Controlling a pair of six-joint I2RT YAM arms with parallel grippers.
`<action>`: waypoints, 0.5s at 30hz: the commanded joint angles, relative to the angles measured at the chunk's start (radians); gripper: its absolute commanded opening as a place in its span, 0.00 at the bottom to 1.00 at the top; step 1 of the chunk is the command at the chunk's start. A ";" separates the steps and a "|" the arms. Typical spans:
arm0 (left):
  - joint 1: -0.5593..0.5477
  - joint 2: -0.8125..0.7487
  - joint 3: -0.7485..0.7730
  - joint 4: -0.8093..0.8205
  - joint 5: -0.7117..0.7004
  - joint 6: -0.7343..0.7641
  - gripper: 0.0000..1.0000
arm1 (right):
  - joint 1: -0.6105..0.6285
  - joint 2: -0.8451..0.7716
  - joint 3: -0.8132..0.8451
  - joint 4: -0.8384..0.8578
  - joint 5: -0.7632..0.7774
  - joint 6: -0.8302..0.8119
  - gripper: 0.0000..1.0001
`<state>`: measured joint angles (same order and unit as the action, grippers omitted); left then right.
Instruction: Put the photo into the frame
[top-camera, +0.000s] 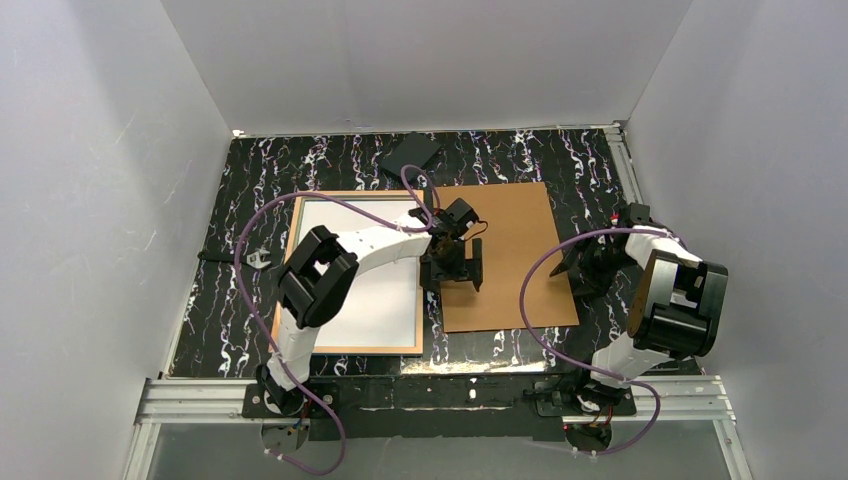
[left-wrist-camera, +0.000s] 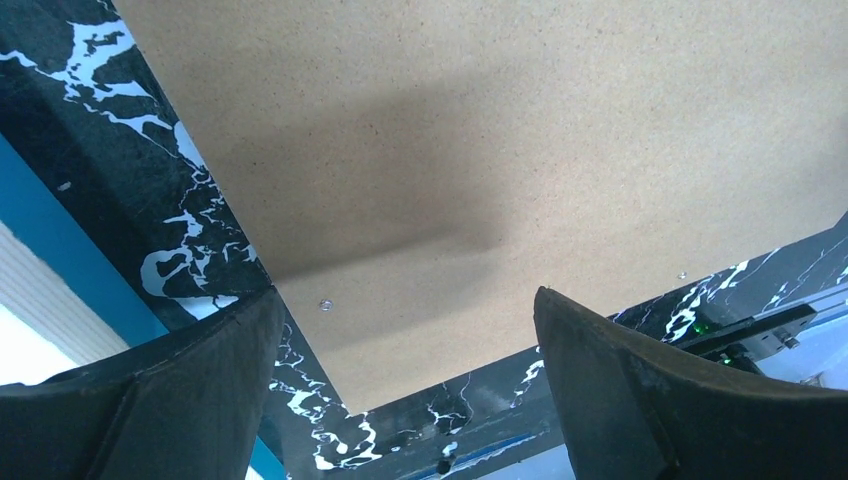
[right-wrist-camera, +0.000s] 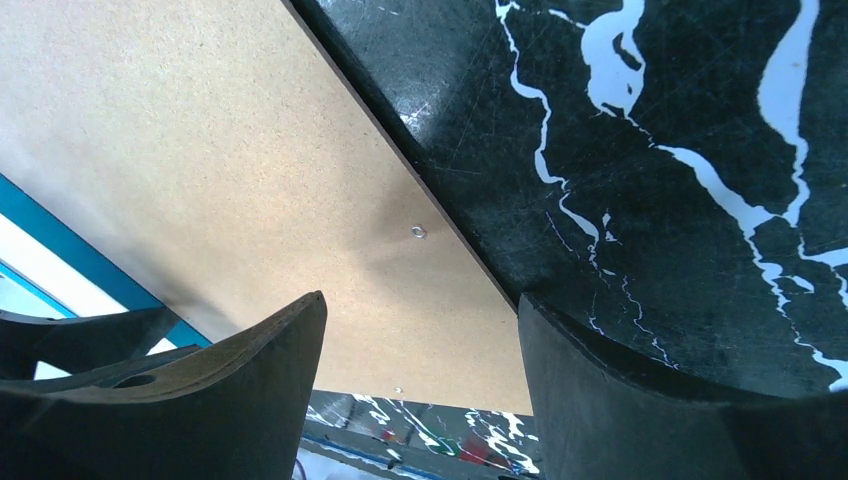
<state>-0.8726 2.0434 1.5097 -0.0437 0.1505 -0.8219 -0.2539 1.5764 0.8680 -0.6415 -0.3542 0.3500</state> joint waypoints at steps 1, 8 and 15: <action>-0.040 -0.128 0.076 0.057 0.151 0.023 0.92 | 0.024 -0.020 -0.042 -0.056 -0.174 0.023 0.77; -0.040 -0.285 -0.029 0.050 0.104 0.045 0.92 | 0.074 -0.054 -0.054 -0.068 -0.204 0.028 0.76; -0.040 -0.443 -0.165 0.003 0.027 0.057 0.92 | 0.244 -0.089 -0.027 -0.069 -0.195 0.102 0.76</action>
<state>-0.8738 1.6779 1.4158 -0.0364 0.1265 -0.7570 -0.1226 1.5337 0.8280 -0.6491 -0.3656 0.3477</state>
